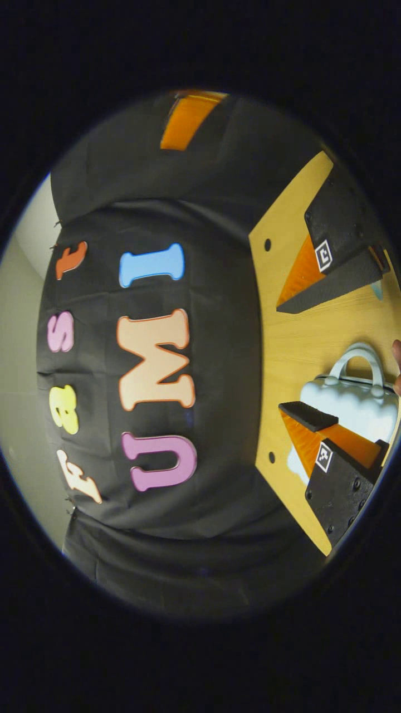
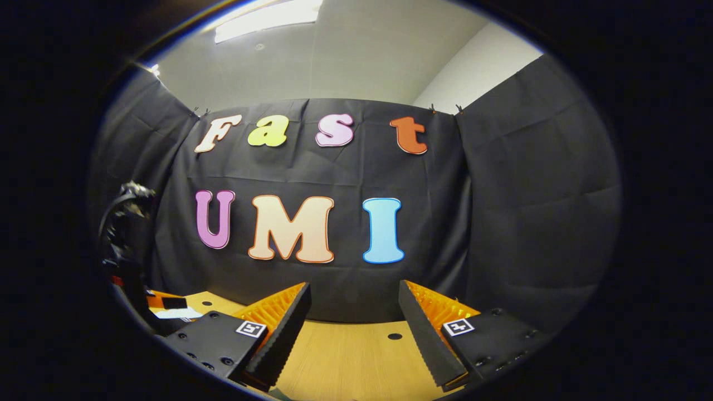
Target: First open the suitcase, pack the skin care products into it, and then close the suitcase.
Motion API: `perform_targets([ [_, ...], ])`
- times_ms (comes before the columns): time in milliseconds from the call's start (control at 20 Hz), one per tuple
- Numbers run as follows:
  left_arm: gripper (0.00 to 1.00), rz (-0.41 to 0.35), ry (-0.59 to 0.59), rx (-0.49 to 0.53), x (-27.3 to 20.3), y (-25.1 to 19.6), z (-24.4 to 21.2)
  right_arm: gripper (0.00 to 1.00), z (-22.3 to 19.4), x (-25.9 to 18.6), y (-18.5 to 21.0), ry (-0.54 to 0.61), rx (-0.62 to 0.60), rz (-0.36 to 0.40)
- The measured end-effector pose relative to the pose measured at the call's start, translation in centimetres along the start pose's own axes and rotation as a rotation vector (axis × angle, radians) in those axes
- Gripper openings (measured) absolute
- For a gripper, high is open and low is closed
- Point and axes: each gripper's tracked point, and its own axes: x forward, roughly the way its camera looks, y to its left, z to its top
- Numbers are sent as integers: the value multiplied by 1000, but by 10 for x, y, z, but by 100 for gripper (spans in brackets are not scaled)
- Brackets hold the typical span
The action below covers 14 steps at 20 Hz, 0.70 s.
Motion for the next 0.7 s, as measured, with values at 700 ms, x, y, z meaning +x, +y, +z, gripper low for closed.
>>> perform_targets([
  [700,95,-68,529,-12,41,-8,-148,99,-37,7,-5,120,-32,-98],
])
